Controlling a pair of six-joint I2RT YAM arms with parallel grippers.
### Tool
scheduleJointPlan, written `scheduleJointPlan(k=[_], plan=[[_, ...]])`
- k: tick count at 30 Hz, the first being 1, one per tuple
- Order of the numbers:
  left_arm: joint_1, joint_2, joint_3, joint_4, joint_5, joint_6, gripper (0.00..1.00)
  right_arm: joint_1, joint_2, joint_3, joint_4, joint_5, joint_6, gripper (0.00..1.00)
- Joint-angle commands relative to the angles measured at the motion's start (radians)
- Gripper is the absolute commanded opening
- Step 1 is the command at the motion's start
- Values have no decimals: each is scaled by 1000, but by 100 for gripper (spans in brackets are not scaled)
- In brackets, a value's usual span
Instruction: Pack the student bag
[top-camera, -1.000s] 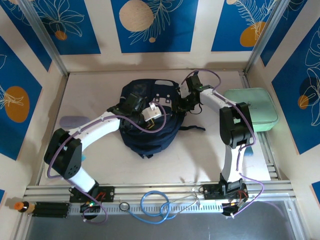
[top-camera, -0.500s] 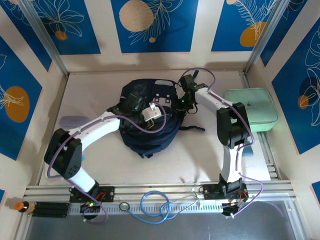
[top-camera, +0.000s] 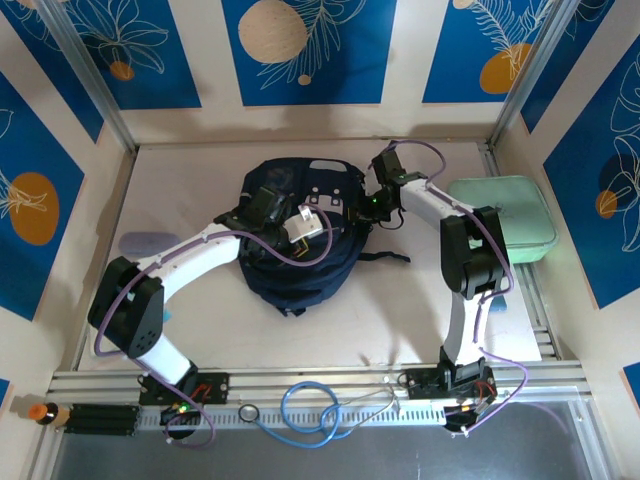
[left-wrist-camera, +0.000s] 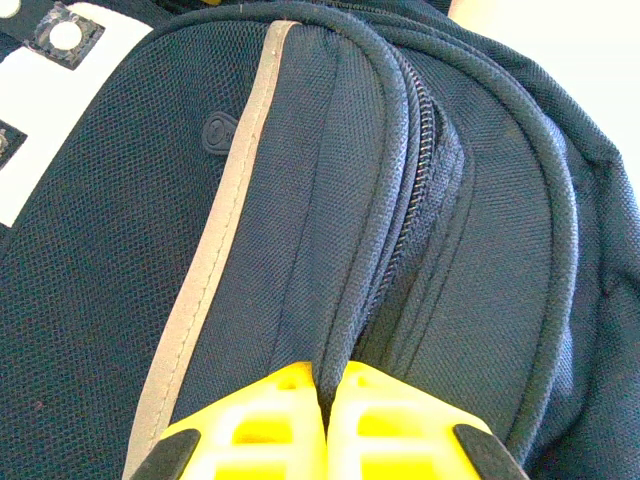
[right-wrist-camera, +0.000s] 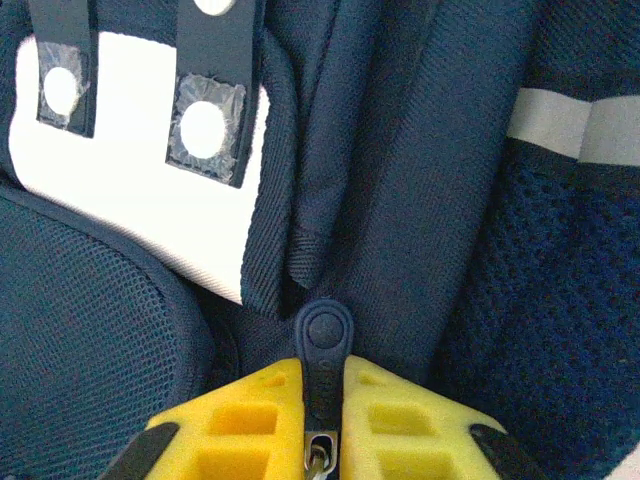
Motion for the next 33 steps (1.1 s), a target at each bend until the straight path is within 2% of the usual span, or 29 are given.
scheduleJointPlan(k=[1,4,12,17,24,28,30,33], plan=[[7,-20,2,38,-25,-4,7,-8,-40,-27,28,-54,38,9],[7,-21,2,39,-26,-4,7,-19,-56,-49,53,-54,57,6],[7,-13,5,42,-39,-9,7,-38,-107,-105,122,-87,108,6],[7,8,26,36,-77,-31,6,-23,-171,-166,151,-65,124,6],[7,49,55,26,-83,-53,6,-5,-269,-305,258,-113,121,5],[7,44,53,19,-78,-35,6,-9,-279,-326,262,-86,137,5],[7,30,33,21,-66,-24,6,-22,-257,-290,235,-58,147,8],[7,7,7,29,-38,-12,7,-45,-191,-201,215,-83,128,18]])
